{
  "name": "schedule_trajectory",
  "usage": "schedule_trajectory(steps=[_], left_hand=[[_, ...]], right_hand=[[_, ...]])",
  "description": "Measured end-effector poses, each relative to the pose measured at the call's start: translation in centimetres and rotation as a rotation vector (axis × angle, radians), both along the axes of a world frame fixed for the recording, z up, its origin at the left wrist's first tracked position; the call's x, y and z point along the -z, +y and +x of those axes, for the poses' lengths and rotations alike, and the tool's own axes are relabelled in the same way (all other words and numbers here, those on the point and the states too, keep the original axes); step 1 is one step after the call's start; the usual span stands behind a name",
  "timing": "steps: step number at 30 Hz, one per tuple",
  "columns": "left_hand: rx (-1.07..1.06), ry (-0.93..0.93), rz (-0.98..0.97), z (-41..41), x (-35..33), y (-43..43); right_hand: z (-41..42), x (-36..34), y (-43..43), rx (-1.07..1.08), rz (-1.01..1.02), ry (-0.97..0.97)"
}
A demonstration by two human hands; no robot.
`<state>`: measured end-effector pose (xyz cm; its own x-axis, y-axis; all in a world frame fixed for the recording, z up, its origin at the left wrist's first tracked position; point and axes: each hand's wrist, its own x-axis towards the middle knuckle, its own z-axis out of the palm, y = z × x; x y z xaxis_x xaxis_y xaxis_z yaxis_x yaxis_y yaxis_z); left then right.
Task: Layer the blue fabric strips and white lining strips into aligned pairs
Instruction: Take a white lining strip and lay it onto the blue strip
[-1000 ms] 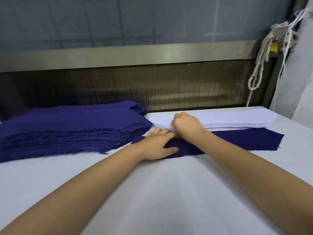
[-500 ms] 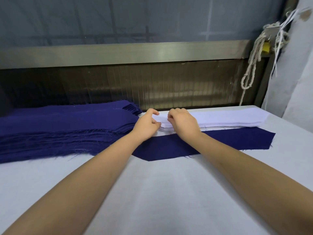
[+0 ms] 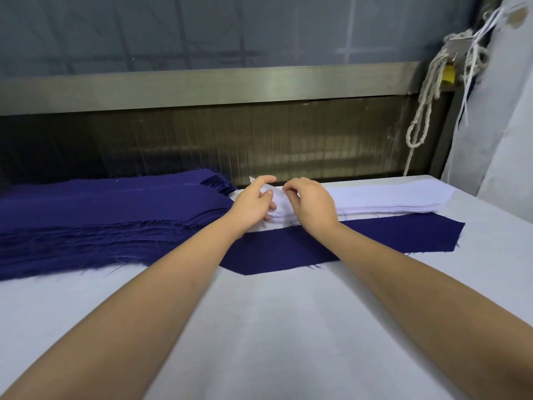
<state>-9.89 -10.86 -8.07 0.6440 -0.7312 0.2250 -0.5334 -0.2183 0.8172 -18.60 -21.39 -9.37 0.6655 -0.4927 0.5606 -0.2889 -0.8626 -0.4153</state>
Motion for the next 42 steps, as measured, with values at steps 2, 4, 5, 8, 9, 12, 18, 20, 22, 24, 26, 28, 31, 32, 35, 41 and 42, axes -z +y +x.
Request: schedule_trajectory(steps=[2, 4, 5, 8, 9, 12, 18, 20, 22, 24, 26, 28, 31, 32, 35, 41, 42], left_hand=[[-0.017, 0.027, 0.007, -0.1, -0.3, -0.4], [-0.058, 0.052, 0.043, -0.1, -0.8, -0.8], [-0.08, 0.066, 0.059, -0.1, -1.0, -0.9], [-0.124, 0.097, 0.026, -0.1, -1.3, -1.1], [-0.141, 0.105, -0.006, -0.2, -1.4, -1.0], [-0.245, 0.131, -0.128, -0.1, -1.6, -0.9], [-0.333, 0.174, -0.35, 0.4, -1.6, -0.5], [-0.357, 0.225, -0.407, 0.5, -1.7, -0.2], [-0.378, 0.29, -0.431, 0.5, -1.9, 0.1], [-0.36, 0.36, -0.44, 0.6, -2.2, 0.6], [-0.317, 0.398, -0.425, 0.7, -2.5, 1.5], [-0.269, 0.412, -0.39, 0.8, -2.7, 2.7], [-0.234, 0.431, -0.361, 1.0, -2.7, 4.8], [-0.228, 0.436, -0.358, 1.1, -2.6, 5.5], [-0.203, 0.443, -0.32, 1.0, -2.1, 7.2], [-0.192, 0.419, -0.266, 0.9, -1.2, 8.9], [-0.196, 0.408, -0.256, 0.9, -1.1, 9.2]], right_hand=[[0.0, -0.1, 0.2, -0.007, -0.042, -0.007], [-0.1, -0.1, 0.4, -0.008, -0.093, -0.007], [-0.2, -0.1, 0.5, -0.003, -0.113, -0.006], [-0.4, -0.2, 0.9, 0.002, -0.151, -0.008], [-0.5, -0.3, 1.2, -0.008, -0.165, -0.003], [-0.7, 0.0, 1.9, -0.091, -0.208, -0.006], [-1.2, 0.4, 2.4, -0.201, -0.121, -0.166], [-1.2, 0.6, 2.2, -0.202, -0.087, -0.182], [-1.1, 0.8, 2.1, -0.202, -0.021, -0.168], [-1.0, 0.9, 2.1, -0.194, 0.046, -0.152], [-1.0, 1.0, 2.0, -0.18, 0.071, -0.147], [-1.0, 1.0, 1.8, -0.162, 0.077, -0.142], [-1.0, 1.1, 1.4, -0.13, 0.119, -0.159], [-1.0, 1.1, 1.4, -0.115, 0.147, -0.163], [-1.1, 0.7, 1.2, -0.053, 0.246, -0.197], [-1.6, -0.6, -1.5, 0.017, 0.555, -0.326], [-1.9, -0.8, -2.1, 0.03, 0.615, -0.355]])
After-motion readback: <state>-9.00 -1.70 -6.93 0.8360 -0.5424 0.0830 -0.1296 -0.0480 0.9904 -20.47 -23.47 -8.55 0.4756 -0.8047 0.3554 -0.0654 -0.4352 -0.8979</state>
